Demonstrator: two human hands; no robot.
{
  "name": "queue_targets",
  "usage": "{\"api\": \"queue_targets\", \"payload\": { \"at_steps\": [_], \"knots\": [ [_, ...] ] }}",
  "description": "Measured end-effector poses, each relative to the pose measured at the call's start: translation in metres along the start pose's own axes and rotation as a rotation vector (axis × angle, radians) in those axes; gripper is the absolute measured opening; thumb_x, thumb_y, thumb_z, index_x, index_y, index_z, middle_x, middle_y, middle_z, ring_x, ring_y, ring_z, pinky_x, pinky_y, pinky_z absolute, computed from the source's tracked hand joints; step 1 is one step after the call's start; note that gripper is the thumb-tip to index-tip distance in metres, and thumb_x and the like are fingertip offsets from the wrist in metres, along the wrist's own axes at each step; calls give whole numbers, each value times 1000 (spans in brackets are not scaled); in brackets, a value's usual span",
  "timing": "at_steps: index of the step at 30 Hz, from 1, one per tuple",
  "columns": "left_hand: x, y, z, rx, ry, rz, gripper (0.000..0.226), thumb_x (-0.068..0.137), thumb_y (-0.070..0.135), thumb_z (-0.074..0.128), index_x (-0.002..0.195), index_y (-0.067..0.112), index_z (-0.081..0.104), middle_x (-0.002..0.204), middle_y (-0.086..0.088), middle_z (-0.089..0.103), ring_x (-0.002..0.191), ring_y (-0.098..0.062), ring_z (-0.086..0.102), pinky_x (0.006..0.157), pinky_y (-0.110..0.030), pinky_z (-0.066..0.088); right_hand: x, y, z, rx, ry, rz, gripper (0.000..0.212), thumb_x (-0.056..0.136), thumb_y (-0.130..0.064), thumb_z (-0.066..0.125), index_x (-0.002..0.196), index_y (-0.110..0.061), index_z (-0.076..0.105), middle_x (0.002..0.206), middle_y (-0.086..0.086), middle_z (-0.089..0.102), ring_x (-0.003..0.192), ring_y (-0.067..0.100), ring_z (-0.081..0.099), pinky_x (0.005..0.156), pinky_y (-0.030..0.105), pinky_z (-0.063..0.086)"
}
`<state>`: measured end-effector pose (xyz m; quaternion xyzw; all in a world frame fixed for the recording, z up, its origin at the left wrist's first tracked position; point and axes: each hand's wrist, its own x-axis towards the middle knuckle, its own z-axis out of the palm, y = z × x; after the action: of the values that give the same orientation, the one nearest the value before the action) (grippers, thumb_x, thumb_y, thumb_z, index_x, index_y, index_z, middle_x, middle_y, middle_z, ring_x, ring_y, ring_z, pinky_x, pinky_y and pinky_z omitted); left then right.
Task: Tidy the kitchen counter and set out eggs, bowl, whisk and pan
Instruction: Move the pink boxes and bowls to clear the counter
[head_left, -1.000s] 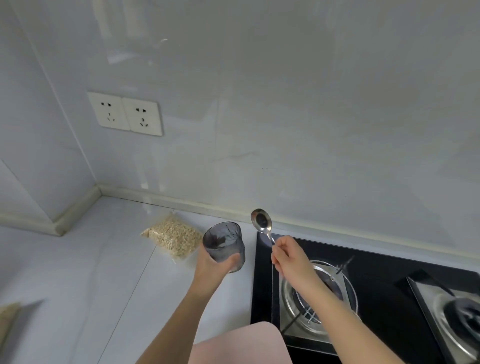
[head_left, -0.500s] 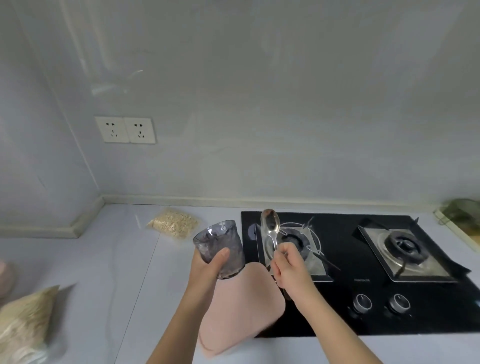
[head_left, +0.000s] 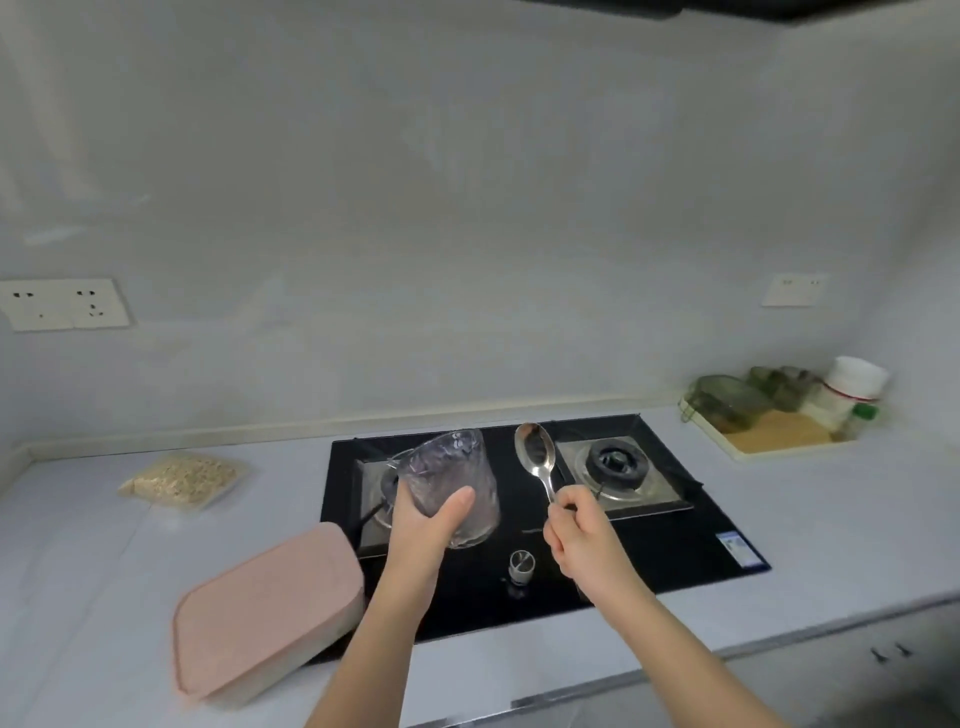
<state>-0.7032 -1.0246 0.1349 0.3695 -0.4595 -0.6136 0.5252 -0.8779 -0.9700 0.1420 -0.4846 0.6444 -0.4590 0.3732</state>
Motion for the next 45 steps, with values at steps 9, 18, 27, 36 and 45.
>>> {"api": "queue_targets", "payload": {
  "at_steps": [9,18,27,36,45],
  "knots": [
    [-17,-51,175,75,-114,-32,44,83,16,70,115,32,45,111,8,59,103,-9,59,72,-17,47,-31,48,-176,-34,176,32,11,101,-16,38,94,-11,44,67,3,45,48,7,34,43,16,30],
    [28,-111,324,79,-264,-57,57,79,14,73,126,26,44,115,7,59,106,-8,57,79,-21,47,-4,100,-322,89,419,48,15,99,-8,43,102,-23,45,77,7,62,53,11,50,50,22,40],
    [127,-174,504,126,-423,-49,78,61,27,84,128,28,43,120,4,59,110,-13,58,79,-22,50,75,124,-507,353,475,85,33,97,1,35,88,0,67,86,20,69,72,27,66,67,34,55],
    [194,-219,601,212,-454,-58,82,53,37,86,126,28,49,118,7,63,108,-12,61,75,-19,54,142,153,-627,255,552,32,17,96,-10,46,84,-5,57,71,7,57,71,19,54,67,32,48],
    [253,-293,688,427,-314,-58,87,59,25,90,132,20,42,123,3,57,115,-17,54,96,-30,47,261,198,-727,237,624,-11,21,103,-20,37,88,-12,49,62,7,61,54,17,54,55,28,41]
  ]
}}
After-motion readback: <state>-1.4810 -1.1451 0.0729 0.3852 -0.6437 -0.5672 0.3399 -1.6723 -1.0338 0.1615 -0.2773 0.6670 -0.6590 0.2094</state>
